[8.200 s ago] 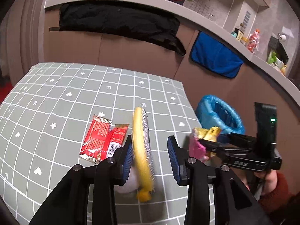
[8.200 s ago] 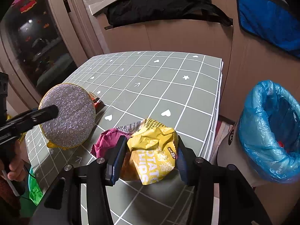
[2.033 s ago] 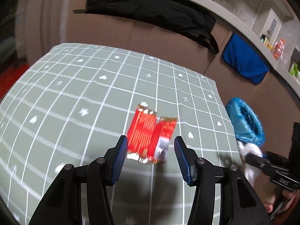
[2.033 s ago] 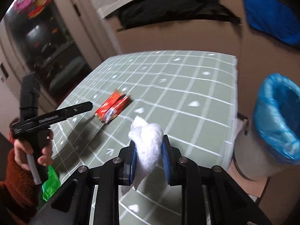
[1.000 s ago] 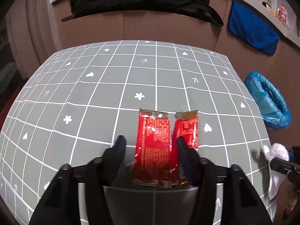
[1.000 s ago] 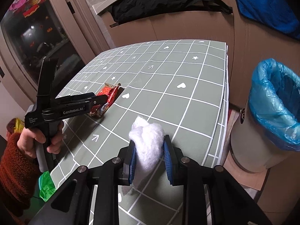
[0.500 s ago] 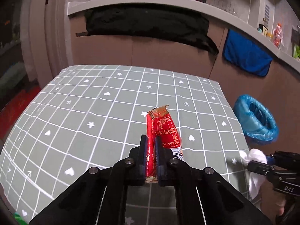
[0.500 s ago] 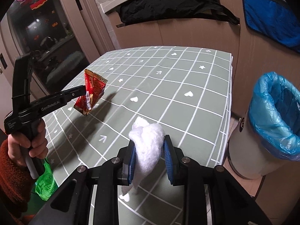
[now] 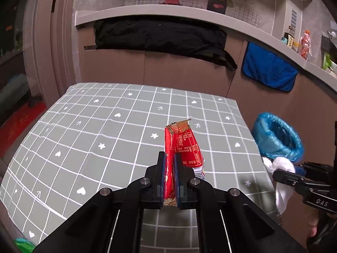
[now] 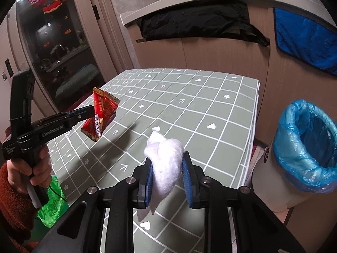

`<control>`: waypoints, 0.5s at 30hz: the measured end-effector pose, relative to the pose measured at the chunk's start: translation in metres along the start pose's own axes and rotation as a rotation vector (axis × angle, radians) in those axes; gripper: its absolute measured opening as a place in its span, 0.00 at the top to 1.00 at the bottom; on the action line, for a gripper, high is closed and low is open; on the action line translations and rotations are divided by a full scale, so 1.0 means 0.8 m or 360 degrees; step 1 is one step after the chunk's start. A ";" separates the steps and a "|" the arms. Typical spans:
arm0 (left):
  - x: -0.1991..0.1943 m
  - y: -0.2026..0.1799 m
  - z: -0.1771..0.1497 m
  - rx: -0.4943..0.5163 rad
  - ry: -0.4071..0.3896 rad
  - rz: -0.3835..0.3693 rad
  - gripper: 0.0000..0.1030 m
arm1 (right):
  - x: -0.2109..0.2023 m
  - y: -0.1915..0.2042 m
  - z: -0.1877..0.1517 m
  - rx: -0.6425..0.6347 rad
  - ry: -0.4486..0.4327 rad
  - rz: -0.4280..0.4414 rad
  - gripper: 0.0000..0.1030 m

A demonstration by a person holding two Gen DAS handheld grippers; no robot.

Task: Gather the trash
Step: 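Lift the red wrappers and white tissue and carry both over the blue bin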

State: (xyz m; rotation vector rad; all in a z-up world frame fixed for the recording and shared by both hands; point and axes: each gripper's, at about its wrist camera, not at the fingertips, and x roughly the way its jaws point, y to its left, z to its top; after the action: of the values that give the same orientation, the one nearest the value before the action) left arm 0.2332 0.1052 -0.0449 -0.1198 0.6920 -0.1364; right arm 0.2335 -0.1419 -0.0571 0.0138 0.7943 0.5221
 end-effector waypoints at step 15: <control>-0.003 -0.061 0.049 0.0041 -0.0177 -0.0106 0.93 | -0.021 -0.047 0.042 0.0032 -0.0180 -0.0001 0.77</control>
State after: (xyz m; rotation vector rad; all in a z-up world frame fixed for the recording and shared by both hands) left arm 0.2524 0.0598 -0.0059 -0.1248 0.5751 -0.2008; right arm 0.2635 -0.1766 -0.0293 0.0612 0.6888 0.5082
